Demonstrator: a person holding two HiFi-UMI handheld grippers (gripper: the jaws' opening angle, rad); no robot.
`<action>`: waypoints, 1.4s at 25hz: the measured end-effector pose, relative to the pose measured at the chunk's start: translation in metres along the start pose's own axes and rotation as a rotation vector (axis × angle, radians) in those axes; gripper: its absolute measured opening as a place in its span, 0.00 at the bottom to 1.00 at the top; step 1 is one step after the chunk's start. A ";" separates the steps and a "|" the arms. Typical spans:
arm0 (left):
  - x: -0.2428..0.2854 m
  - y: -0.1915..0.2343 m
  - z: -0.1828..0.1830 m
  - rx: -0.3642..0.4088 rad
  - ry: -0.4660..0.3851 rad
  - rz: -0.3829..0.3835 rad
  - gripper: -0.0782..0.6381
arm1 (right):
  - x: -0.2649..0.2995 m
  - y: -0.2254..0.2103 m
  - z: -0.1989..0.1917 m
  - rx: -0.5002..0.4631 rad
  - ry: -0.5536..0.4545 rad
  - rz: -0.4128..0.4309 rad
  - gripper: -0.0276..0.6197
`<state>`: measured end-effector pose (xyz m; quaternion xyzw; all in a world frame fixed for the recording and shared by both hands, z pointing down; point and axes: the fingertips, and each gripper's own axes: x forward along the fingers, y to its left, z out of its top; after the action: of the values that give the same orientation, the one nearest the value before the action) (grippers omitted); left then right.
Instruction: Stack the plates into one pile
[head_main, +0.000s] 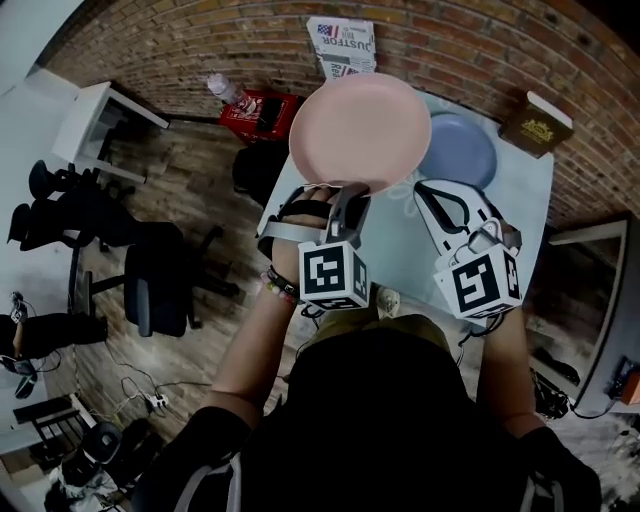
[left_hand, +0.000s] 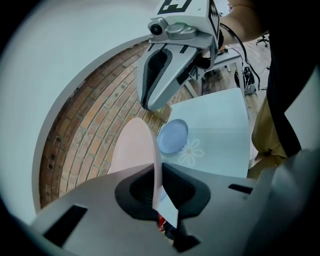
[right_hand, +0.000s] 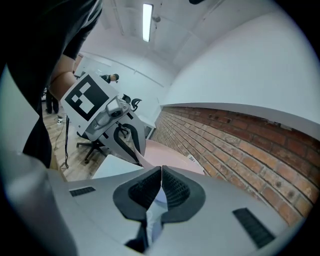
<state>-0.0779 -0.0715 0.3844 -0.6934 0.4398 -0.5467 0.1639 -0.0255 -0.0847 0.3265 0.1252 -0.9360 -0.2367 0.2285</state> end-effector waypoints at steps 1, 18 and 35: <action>0.003 0.001 0.000 0.009 -0.011 -0.008 0.16 | 0.002 -0.002 -0.001 0.004 0.010 -0.011 0.10; 0.042 0.017 0.011 0.212 -0.245 -0.139 0.16 | 0.005 -0.026 -0.007 0.145 0.179 -0.279 0.10; 0.081 -0.014 0.045 0.291 -0.293 -0.233 0.16 | -0.027 -0.038 -0.051 0.227 0.254 -0.350 0.10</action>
<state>-0.0302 -0.1396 0.4282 -0.7805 0.2448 -0.5130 0.2601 0.0276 -0.1280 0.3373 0.3391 -0.8845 -0.1483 0.2841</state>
